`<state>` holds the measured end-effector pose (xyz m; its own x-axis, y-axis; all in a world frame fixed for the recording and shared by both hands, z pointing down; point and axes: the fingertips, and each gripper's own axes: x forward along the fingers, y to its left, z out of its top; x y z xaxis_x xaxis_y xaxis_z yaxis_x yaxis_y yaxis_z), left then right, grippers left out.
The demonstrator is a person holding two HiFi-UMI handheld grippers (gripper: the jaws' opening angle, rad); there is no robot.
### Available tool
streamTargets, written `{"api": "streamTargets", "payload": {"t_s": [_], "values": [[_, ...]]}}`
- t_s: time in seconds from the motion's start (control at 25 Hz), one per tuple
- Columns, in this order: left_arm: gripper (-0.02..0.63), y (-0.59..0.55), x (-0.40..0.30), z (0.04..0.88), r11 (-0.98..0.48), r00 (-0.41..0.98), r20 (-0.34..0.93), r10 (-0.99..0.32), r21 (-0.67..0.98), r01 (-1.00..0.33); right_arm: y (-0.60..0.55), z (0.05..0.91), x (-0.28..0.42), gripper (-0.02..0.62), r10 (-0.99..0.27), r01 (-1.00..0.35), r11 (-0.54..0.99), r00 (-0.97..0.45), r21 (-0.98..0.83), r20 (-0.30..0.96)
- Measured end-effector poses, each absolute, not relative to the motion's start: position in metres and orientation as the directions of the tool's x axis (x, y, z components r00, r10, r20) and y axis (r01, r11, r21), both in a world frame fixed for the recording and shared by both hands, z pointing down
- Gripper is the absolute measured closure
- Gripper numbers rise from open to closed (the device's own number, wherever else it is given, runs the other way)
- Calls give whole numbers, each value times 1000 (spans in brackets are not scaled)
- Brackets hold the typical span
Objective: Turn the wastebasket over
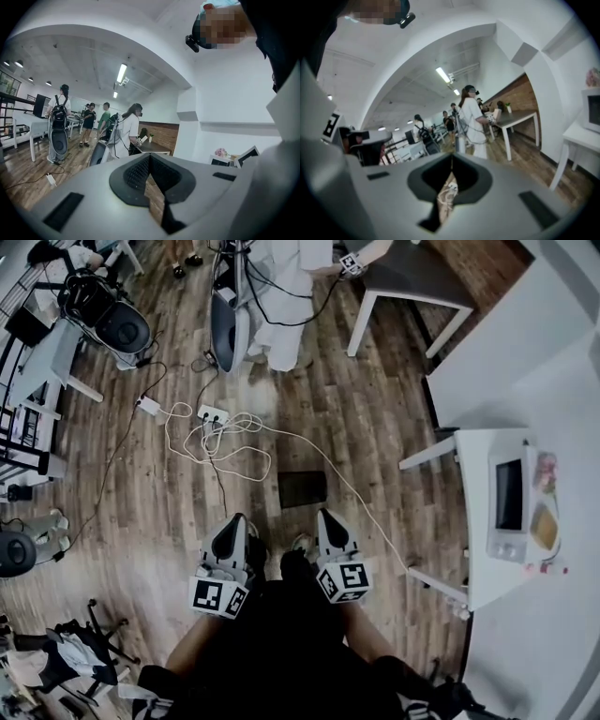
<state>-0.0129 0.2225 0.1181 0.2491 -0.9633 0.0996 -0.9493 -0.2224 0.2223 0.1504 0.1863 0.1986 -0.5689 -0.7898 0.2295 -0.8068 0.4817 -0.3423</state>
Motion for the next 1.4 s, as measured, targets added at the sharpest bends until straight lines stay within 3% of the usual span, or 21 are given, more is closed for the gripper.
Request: {"api": "streamTargets", "payload": {"t_s": [0.68,1.4], "values": [[572,93,-68,152,-380,419,157,-894,227,-897,104,252,88,563,-823,-895,325,-427,-306,376],[573,-8,-134,247,-431,510,254,-822,310,-848,23,436,32,560,-714,-965,161,-259,-208,650]]}}
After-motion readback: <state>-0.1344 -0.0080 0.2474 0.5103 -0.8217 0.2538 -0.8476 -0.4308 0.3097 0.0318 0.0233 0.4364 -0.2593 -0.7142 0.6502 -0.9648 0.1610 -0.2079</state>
